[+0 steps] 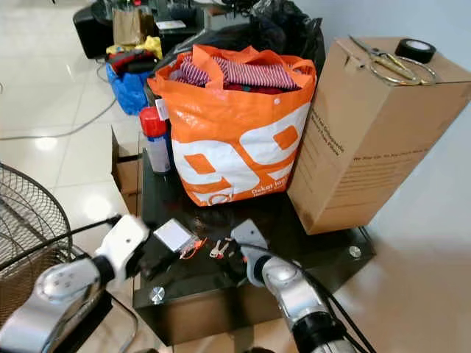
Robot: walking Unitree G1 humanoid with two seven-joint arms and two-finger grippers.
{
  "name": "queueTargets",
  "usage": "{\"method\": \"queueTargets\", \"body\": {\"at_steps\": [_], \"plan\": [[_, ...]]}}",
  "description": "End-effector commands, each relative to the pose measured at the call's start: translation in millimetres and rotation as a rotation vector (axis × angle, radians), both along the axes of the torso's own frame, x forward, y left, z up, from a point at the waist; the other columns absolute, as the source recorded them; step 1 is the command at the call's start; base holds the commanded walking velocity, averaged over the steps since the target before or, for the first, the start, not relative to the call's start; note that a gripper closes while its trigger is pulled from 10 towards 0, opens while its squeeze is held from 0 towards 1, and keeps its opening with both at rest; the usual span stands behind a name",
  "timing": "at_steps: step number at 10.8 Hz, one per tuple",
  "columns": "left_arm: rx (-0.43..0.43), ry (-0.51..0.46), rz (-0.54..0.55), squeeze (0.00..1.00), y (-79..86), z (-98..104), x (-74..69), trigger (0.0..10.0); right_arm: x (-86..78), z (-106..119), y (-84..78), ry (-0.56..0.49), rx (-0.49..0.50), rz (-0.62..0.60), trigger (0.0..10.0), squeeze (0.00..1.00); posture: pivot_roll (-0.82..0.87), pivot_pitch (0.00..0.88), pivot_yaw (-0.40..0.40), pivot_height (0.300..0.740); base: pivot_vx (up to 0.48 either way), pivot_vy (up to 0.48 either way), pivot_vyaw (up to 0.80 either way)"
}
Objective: Hang keys on a hook
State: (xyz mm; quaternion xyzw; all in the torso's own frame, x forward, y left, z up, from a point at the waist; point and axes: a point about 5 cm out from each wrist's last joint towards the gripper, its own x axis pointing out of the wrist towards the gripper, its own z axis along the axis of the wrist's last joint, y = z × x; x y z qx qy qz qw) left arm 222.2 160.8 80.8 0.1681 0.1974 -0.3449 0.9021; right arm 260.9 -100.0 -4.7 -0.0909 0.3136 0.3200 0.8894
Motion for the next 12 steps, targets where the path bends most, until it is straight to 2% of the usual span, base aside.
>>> {"method": "queueTargets", "body": {"at_steps": [1,4,5,7,9,12], "plan": [[-0.007,-0.005,-0.007,0.53,1.4,5,-1.4,10.0,3.4,2,1.4,-0.015,0.015,-0.008,10.0,1.0,-0.01,0.056,-0.05,0.74,0.0,0.0,0.0],[0.046,0.058,-0.042,0.53,11.5,0,-21.9,10.0,6.8,-1,13.8,-0.014,0.107,-0.084,10.0,1.0,0.01,0.11,-0.06,0.74,0.0,0.0,0.0],[0.052,0.065,-0.049,0.53,12.3,0,-23.6,10.0,6.0,-1,16.7,-0.007,0.126,-0.08,10.0,0.0,0.01,0.117,-0.059,0.74,0.0,0.0,0.0],[0.068,0.076,-0.057,0.53,15.2,0,-26.9,10.0,6.9,-2,23.5,-0.027,0.136,-0.09,10.0,0.0,0.02,0.13,-0.061,0.74,0.0,0.0,0.0],[0.078,0.072,-0.06,0.53,17.1,2,-25.3,10.0,12.5,1,23.0,-0.074,0.127,-0.116,10.0,0.0,0.02,0.136,-0.064,0.74,0.0,0.0,0.0],[0.061,0.065,-0.066,0.53,13.3,6,-21.9,10.0,7.3,-8,25.4,-0.02,0.095,-0.074,10.0,0.0,0.03,0.14,-0.059,0.74,0.0,0.0,0.0]]}}
